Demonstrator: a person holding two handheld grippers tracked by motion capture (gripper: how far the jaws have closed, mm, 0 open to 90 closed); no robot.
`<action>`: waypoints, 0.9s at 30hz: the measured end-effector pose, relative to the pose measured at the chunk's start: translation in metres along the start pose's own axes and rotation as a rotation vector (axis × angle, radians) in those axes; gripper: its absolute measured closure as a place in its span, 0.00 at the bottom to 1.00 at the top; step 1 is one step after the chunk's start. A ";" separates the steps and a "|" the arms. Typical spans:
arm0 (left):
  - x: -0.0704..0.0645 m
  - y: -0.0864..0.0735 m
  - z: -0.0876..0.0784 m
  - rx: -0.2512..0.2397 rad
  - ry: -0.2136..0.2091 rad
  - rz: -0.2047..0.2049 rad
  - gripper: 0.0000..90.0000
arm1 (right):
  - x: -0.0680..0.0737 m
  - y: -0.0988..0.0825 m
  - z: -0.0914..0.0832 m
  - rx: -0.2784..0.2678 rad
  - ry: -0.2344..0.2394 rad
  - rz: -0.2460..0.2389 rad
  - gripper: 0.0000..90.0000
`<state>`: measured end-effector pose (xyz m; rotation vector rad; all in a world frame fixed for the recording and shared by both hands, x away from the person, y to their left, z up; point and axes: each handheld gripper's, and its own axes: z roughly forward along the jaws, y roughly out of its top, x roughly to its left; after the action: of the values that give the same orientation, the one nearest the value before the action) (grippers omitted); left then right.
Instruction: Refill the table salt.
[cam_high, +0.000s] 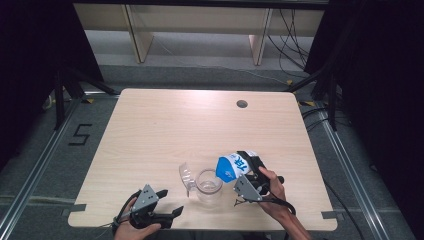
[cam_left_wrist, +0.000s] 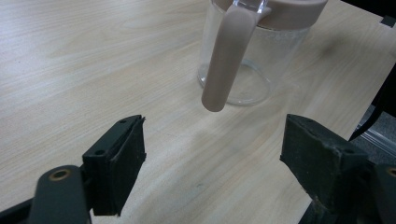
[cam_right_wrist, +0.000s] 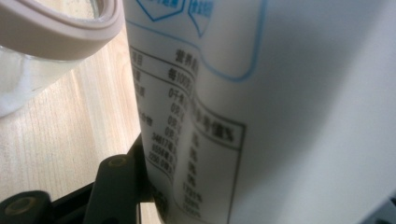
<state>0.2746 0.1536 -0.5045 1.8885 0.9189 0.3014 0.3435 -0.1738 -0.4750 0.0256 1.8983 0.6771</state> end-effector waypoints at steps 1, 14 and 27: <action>0.000 0.000 -0.001 0.005 0.007 0.006 0.23 | 0.000 0.000 0.000 0.003 0.001 0.001 0.51; -0.001 0.000 -0.001 -0.007 -0.001 0.001 0.23 | 0.004 0.003 0.001 0.017 -0.006 -0.044 0.51; -0.001 0.000 -0.004 0.006 0.012 0.023 0.24 | 0.006 0.006 0.002 0.001 -0.005 -0.095 0.52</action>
<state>0.2721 0.1555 -0.5023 1.9056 0.9075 0.3244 0.3412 -0.1659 -0.4781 -0.0619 1.8830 0.6112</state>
